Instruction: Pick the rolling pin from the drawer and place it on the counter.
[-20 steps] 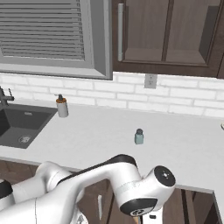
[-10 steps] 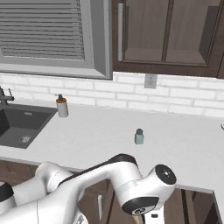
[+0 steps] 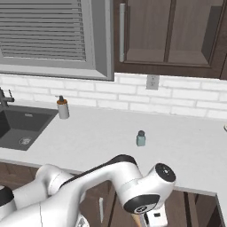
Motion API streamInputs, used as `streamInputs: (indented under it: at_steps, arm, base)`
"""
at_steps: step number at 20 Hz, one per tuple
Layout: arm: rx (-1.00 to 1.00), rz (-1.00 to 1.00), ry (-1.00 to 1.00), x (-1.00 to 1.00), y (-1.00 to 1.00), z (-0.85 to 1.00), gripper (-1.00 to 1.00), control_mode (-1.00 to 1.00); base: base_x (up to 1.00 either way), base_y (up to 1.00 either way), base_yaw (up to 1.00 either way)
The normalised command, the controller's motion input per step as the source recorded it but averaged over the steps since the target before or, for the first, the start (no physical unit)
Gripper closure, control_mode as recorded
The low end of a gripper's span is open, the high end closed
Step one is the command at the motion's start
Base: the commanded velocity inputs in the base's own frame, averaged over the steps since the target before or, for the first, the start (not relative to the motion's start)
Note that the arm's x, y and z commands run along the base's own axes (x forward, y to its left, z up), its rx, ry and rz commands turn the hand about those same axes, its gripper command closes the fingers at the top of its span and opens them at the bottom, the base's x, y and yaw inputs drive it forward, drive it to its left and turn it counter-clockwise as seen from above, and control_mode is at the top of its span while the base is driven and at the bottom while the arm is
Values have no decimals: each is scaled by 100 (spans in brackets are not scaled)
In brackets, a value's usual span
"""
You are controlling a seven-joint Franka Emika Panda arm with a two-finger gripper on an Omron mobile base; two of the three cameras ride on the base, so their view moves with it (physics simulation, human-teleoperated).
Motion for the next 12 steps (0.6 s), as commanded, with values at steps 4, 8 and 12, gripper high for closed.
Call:
streamInputs:
  at_steps: [4,8,12]
  arm:
    - [-1,17,19,13,7,0,-100,-100]
    - [-5,15,15,2,14,0,-100,-100]
    - [-6,11,5,0,2,-1,-100,-100]
  base:
    - [0,0,0]
    - [0,0,0]
    - [0,0,0]
